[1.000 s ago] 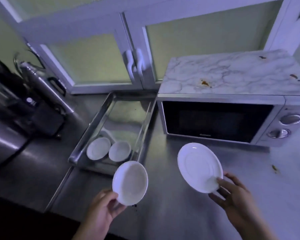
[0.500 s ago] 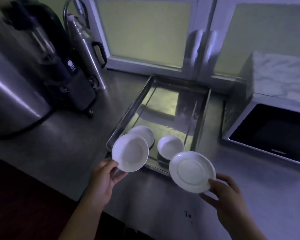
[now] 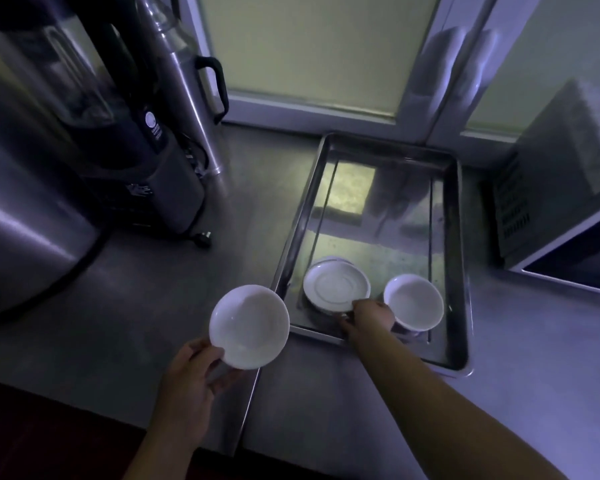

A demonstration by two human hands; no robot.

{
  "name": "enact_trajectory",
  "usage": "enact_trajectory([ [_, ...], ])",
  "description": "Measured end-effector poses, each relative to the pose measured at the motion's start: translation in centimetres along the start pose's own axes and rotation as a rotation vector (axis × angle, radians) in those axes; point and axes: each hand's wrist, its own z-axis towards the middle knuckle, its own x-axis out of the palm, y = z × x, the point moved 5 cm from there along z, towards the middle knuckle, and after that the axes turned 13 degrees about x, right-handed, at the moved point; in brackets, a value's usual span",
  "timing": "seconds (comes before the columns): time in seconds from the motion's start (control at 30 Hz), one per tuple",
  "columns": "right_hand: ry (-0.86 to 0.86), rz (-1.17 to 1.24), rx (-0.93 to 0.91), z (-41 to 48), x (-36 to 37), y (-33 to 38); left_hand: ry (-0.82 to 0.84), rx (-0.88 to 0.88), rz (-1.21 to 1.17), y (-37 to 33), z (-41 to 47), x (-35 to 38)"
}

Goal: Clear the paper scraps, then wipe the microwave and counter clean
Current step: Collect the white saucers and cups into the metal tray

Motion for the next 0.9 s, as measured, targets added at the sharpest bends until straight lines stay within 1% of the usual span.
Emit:
enact_trajectory([
  [0.07,-0.019,-0.038,0.003,0.5,0.1,-0.3,0.013,-0.021,0.009,0.0,0.6,-0.1],
  [0.17,0.020,-0.051,0.013,1.2,0.2,-0.8,0.051,-0.028,0.014,-0.3,1.1,0.3],
  [0.27,-0.017,-0.121,-0.001,1.5,0.4,-0.6,0.077,-0.029,0.053,-0.6,1.5,0.6],
  [0.37,-0.100,-0.133,-0.007,1.9,0.2,-0.3,0.110,-0.030,0.081,-0.8,1.5,1.3],
  [0.4,-0.097,-0.152,-0.005,1.7,0.2,-0.2,0.123,-0.032,0.090,-0.9,1.3,1.6],
  [0.47,-0.057,-0.176,-0.002,1.7,-0.1,0.2,0.142,-0.036,0.105,-1.1,1.0,2.4],
  [0.6,0.114,-0.281,-0.002,0.3,-1.0,0.7,0.168,-0.029,0.159,-1.2,0.0,4.4],
  [0.67,0.215,-0.275,-0.035,-1.4,-2.6,1.1,0.191,-0.011,0.183,-0.9,-0.7,5.4],
  [0.73,0.251,-0.292,-0.090,-2.6,-5.4,1.7,0.228,-0.005,0.213,-0.3,-1.4,6.6],
  [0.9,0.161,-0.204,-0.222,-3.4,-14.6,5.6,0.363,-0.027,0.356,2.2,-1.9,13.0],
])
